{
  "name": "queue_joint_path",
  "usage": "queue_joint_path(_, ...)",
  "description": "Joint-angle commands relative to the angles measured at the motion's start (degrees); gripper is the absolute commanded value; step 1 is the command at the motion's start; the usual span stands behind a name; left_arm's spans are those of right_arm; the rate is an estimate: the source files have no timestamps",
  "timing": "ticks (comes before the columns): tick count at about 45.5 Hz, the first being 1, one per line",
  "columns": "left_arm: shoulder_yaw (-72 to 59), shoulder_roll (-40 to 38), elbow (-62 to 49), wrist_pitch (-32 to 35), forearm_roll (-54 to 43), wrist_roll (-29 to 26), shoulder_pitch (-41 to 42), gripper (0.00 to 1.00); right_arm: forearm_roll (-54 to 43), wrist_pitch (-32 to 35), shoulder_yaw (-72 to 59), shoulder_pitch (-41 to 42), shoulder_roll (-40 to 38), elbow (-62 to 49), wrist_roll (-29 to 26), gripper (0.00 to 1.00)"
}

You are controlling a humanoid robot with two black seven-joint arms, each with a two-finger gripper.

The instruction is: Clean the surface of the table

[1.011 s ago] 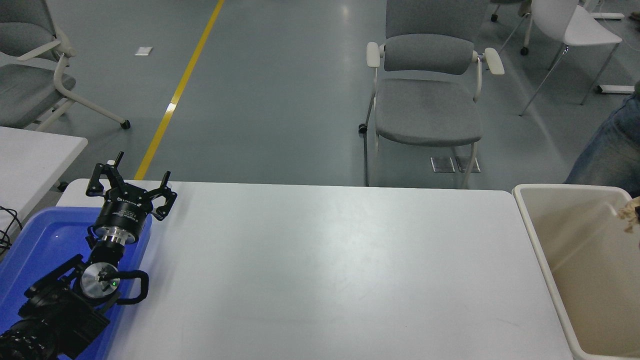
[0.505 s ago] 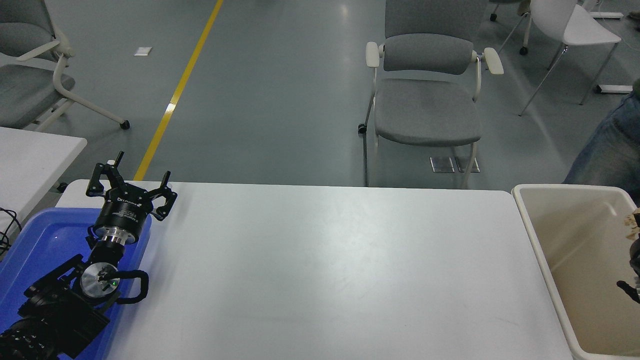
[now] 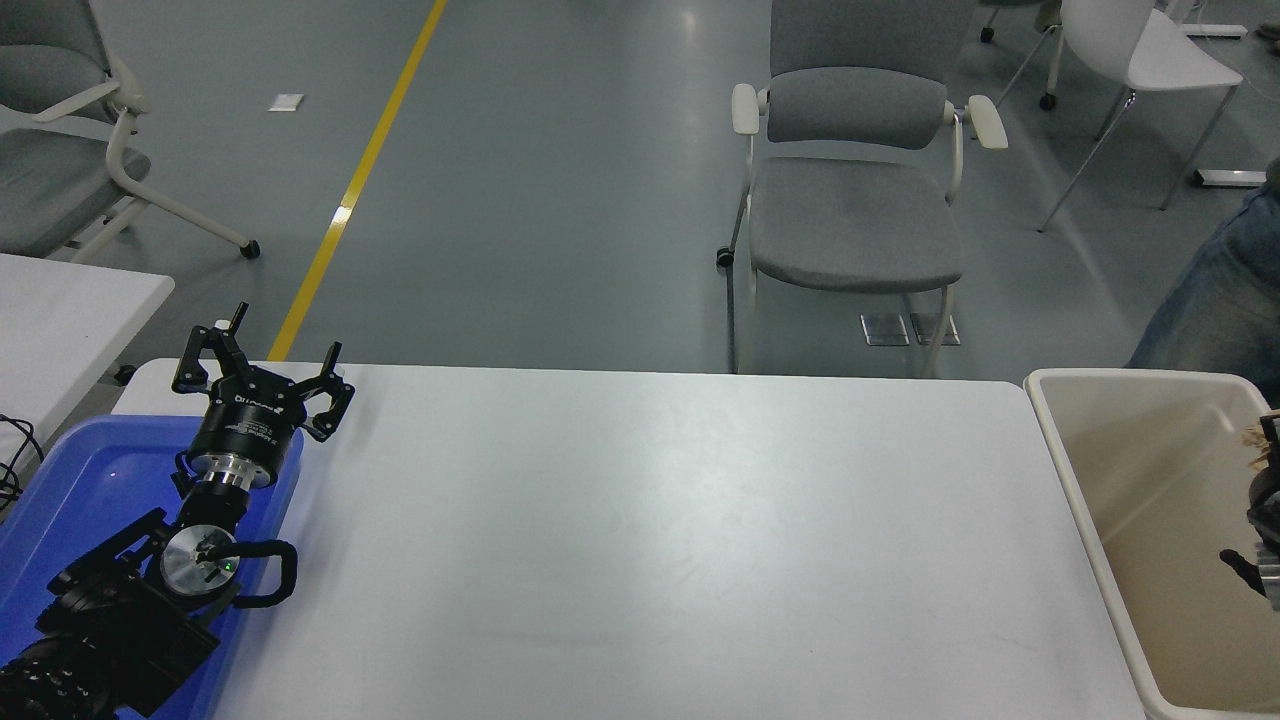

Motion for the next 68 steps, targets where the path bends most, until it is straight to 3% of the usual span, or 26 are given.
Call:
queue_joint_path(1, 0.0, 0.0, 0.0, 0.0, 0.07, -0.04, 0.0, 1.0, 0.03, 0.08, 0.18, 0.84, 0.07, 0.17, 0.0, 1.0)
queue_joint_path(36, 0.0, 0.0, 0.09, 0.08, -0.02, -0.04, 0.0, 1.0, 0.03, 1.04, 3.59, 0.93, 1.83, 0.26, 0.7, 1.0)
queue_joint_path(56, 0.0, 0.0, 0.09, 0.0, -0.02, -0.04, 0.0, 1.0, 0.11, 13.35, 25.31, 0.76, 1.83, 2.8, 0.79, 1.0)
queue_joint_path(68, 0.0, 0.0, 0.09, 0.08, -0.02, -0.04, 0.0, 1.0, 0.11, 14.14, 25.75, 1.02, -0.8, 12.19, 3.33, 1.0)
